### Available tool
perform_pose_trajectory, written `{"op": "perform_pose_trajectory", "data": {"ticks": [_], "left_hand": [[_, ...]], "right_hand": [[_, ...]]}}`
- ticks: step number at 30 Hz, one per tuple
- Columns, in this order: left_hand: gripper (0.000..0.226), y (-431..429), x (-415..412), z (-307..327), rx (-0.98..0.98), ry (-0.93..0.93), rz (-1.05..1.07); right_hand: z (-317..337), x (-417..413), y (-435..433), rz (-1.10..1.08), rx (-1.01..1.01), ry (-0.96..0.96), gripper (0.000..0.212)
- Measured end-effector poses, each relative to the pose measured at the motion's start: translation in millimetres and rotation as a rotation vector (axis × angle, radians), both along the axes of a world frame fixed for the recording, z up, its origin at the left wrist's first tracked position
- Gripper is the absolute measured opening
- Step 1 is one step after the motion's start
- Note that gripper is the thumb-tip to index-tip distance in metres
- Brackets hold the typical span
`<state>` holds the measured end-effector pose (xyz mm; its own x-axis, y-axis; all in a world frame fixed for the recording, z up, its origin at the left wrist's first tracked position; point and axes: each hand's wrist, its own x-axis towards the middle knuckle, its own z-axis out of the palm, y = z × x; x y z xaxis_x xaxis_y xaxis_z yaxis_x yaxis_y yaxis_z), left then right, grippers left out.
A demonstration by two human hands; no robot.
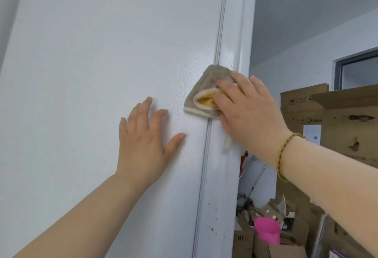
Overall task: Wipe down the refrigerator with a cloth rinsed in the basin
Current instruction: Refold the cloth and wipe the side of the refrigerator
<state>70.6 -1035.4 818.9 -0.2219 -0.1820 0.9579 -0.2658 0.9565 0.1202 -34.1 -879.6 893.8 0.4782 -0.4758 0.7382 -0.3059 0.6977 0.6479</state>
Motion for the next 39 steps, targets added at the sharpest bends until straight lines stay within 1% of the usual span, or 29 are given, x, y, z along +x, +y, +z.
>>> {"op": "perform_pose_trajectory", "data": {"ticks": [1,3,5,7,8,10,11,13,15,17,20,23,24,26,29,31,33,35,36,38,39], "left_hand": [[0.077,1.5,0.2,9.7,0.035,0.040,-0.054],[0.086,1.2,2.4,28.2,0.186,0.078,-0.152],[0.084,-2.4,0.6,43.3,0.246,0.073,-0.138],[0.080,-7.8,-3.5,49.7,0.263,0.007,-0.071],[0.084,-9.1,-6.4,51.2,0.254,-0.018,-0.021],[0.094,-11.2,-11.7,47.6,0.223,-0.038,0.060],[0.095,-12.0,-14.0,45.0,0.221,-0.034,0.075],[0.085,-13.5,-15.4,43.3,0.229,-0.029,0.063],[0.076,-15.3,-16.2,43.3,0.237,-0.032,0.070],[0.080,-16.3,-15.7,43.2,0.220,-0.023,0.083],[0.083,-15.7,-14.8,41.6,0.213,-0.039,0.092],[0.084,-15.9,-12.3,42.1,0.204,-0.061,0.101],[0.083,-15.5,-12.0,41.7,0.207,-0.064,0.096],[0.078,-13.7,-10.5,42.0,0.214,-0.062,0.093],[0.079,-13.7,-9.2,43.0,0.215,-0.071,0.104],[0.081,-12.9,-7.8,43.1,0.223,-0.078,0.100],[0.089,-12.5,-6.2,41.6,0.224,-0.086,0.090],[0.098,-12.8,-4.2,41.7,0.239,-0.120,0.082],[0.100,-13.4,-3.2,42.8,0.248,-0.142,0.081],[0.096,-13.4,-0.6,42.4,0.268,-0.190,0.085],[0.090,-13.1,-0.6,41.2,0.272,-0.201,0.089]], "right_hand": [[13.2,-0.6,-2.6,0.041,-0.011,0.038,0.020],[36.9,-2.3,-7.2,0.151,-0.024,0.119,0.020],[69.7,-3.0,-9.2,0.251,-0.064,0.168,0.019],[107.5,4.0,-8.6,0.286,-0.145,0.155,0.024],[126.8,10.3,-8.4,0.275,-0.167,0.091,0.029],[162.9,19.5,-9.3,0.190,-0.201,-0.131,0.039],[181.2,19.1,-10.0,0.151,-0.211,-0.225,0.042],[207.6,21.4,-10.6,0.084,-0.212,-0.386,0.049],[219.5,21.4,-15.6,0.051,-0.198,-0.483,0.059],[215.6,24.1,-19.0,0.010,-0.200,-0.494,0.057],[179.1,28.7,-14.0,-0.015,-0.192,-0.427,0.044],[134.4,23.2,-1.2,-0.089,-0.051,-0.302,0.035],[129.1,24.5,4.6,-0.104,-0.013,-0.305,0.034],[140.2,30.8,10.1,-0.088,0.000,-0.379,0.033],[171.6,38.4,-0.7,-0.043,-0.096,-0.473,0.034],[173.3,36.3,-9.1,0.051,-0.151,-0.513,0.037],[142.9,31.8,-10.5,0.077,-0.158,-0.499,0.039],[94.3,22.7,-5.9,0.094,-0.097,-0.316,0.034],[69.6,18.6,-3.1,0.110,-0.041,-0.251,0.031],[34.9,12.2,2.5,0.124,0.078,-0.234,0.031],[30.9,7.2,4.9,0.109,0.113,-0.235,0.031]]}}
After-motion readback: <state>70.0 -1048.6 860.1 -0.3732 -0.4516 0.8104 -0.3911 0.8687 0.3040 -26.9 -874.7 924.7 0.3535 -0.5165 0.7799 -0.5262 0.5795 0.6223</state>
